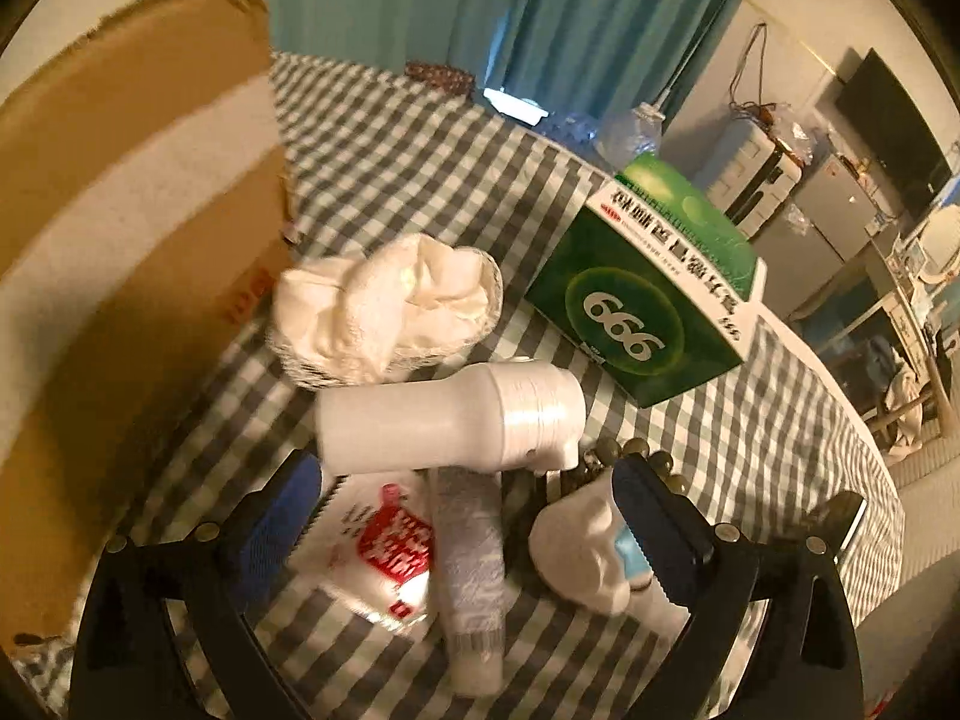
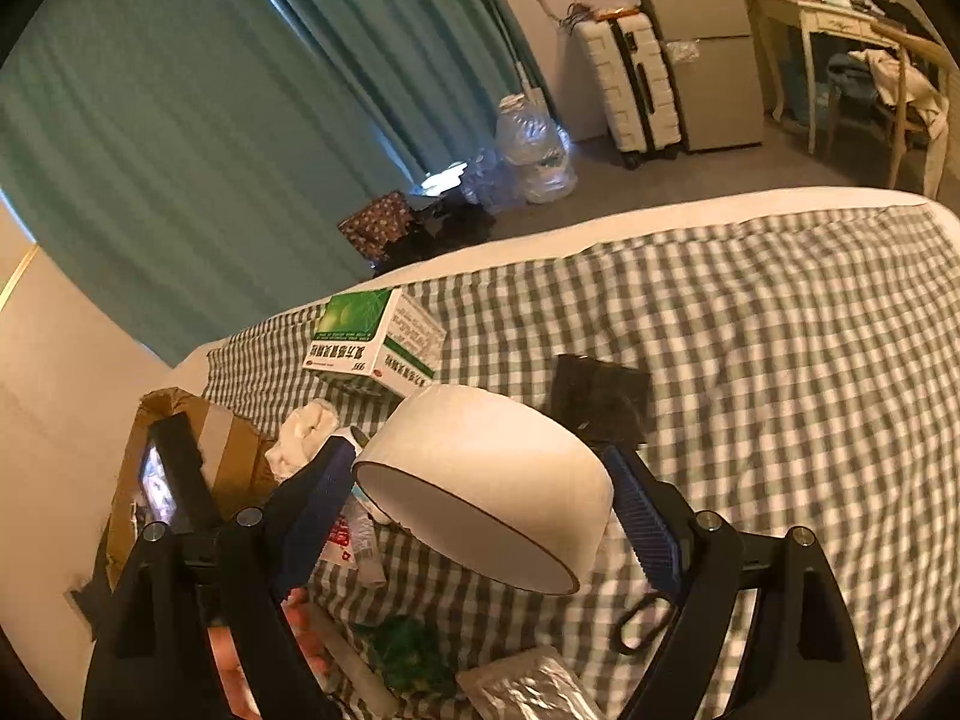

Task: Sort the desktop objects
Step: 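Grasp the white plastic bottle with the left tool and lift it, then carry the bottle and tape roll to the cardboard box and release both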

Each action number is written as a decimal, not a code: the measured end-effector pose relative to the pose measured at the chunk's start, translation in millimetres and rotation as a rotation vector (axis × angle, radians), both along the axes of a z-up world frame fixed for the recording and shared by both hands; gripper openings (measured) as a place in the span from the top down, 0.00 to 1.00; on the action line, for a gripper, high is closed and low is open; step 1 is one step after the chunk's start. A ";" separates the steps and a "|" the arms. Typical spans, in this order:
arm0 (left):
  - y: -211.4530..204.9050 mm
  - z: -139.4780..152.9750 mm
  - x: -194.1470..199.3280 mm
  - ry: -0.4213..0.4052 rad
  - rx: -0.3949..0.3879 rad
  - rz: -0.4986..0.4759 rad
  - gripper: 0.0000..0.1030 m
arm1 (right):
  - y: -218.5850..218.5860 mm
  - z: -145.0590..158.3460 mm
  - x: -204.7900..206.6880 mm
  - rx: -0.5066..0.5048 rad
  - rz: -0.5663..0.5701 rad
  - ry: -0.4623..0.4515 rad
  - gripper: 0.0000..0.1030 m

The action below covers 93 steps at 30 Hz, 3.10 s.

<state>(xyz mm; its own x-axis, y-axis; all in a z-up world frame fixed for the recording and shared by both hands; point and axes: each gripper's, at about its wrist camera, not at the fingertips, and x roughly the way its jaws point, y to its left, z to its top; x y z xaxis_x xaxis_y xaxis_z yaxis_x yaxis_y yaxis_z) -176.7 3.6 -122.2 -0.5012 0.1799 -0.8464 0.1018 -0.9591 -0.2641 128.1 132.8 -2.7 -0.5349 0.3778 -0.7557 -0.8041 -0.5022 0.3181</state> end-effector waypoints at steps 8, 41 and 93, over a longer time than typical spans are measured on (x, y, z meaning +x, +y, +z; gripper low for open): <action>9.5 -26.6 -23.4 -0.029 -0.062 0.088 0.01 | 12.1 -25.9 -19.6 0.002 0.035 -0.050 0.18; 6.5 126.0 93.5 0.315 -0.161 -0.187 0.03 | -53.2 34.7 14.6 0.156 0.020 -0.033 0.18; -231.0 109.0 69.7 0.196 -0.258 0.198 0.00 | -150.8 53.1 -234.7 0.143 0.288 -0.040 0.00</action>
